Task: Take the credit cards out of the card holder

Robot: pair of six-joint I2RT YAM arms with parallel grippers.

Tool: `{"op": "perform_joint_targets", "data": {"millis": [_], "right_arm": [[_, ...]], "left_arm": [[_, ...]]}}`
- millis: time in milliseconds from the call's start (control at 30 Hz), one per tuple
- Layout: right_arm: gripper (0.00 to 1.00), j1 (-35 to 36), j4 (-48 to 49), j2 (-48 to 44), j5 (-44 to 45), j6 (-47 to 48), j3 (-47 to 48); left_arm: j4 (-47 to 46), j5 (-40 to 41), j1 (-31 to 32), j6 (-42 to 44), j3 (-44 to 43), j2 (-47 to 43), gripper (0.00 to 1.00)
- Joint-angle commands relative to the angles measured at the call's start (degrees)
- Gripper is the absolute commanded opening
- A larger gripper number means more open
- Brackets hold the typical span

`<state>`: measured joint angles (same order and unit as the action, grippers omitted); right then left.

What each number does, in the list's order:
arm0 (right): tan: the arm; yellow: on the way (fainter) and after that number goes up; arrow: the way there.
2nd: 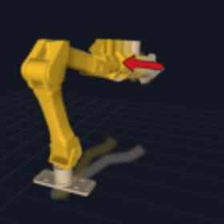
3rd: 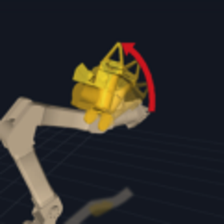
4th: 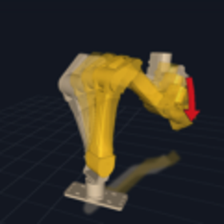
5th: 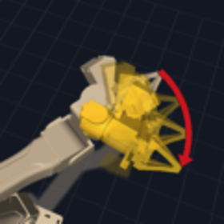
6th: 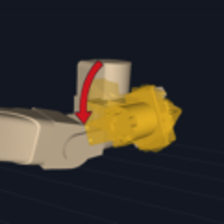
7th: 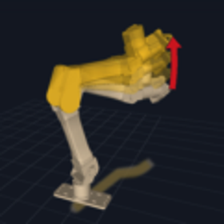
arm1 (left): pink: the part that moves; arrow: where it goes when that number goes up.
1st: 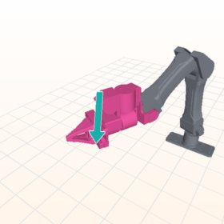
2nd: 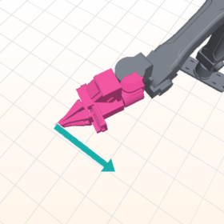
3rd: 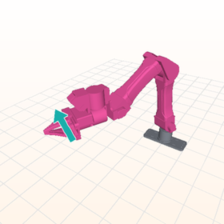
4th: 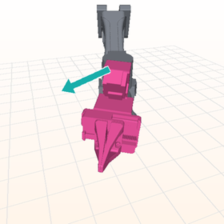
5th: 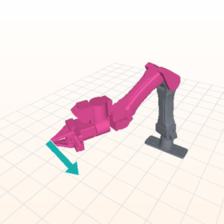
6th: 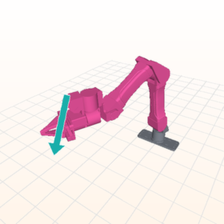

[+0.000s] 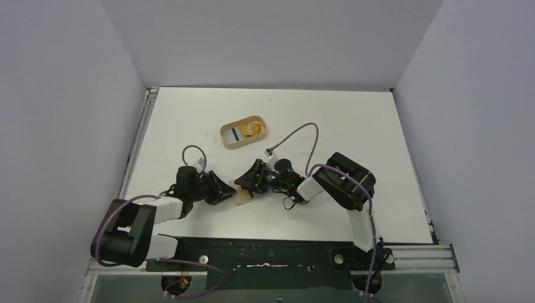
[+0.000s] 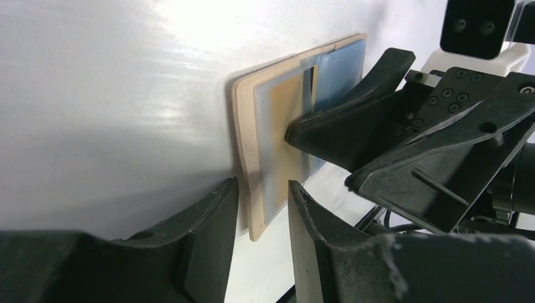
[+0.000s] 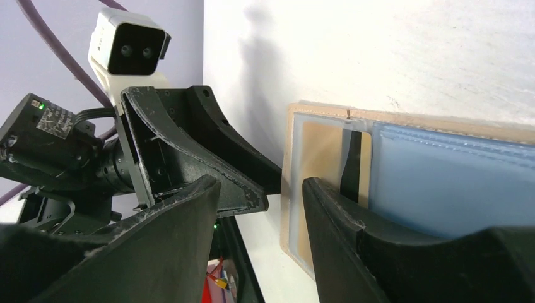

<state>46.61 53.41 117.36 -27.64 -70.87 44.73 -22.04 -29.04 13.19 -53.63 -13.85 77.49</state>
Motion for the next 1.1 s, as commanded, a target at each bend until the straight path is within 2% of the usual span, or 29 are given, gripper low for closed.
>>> {"op": "perform_joint_targets", "data": {"millis": [0, 167, 333, 633, 900, 1067], "right_arm": [[0.54, -0.03, 0.26, 1.69, 0.78, -0.06, -1.93], [0.54, -0.45, -3.48, -2.56, 1.24, 2.62, -2.22], [0.54, -2.52, -10.83, -9.06, 1.26, 7.64, -2.3], [0.55, -3.91, -30.45, -14.8, 3.16, 18.75, 2.63], [0.55, -0.23, -35.06, -12.82, 6.0, 21.13, 3.7], [0.55, 1.21, -33.91, -10.96, 6.25, 20.0, 3.55]], "left_arm": [[8.51, 0.82, -1.23, 2.58, 0.39, -2.88, 0.33], [8.86, 0.94, -1.33, 3.57, -1.19, -1.29, 0.27], [8.47, 1.14, -1.32, 3.79, -2.12, 0.31, 0.27], [8.55, 2.44, -0.74, 4.14, -3.44, 2.91, 0.29], [13.02, 6.14, 0.76, 5.18, -4.27, 2.16, 0.32], [7.9, 6.68, 3.52, 1.63, -3.45, 4.55, 0.32]]}}
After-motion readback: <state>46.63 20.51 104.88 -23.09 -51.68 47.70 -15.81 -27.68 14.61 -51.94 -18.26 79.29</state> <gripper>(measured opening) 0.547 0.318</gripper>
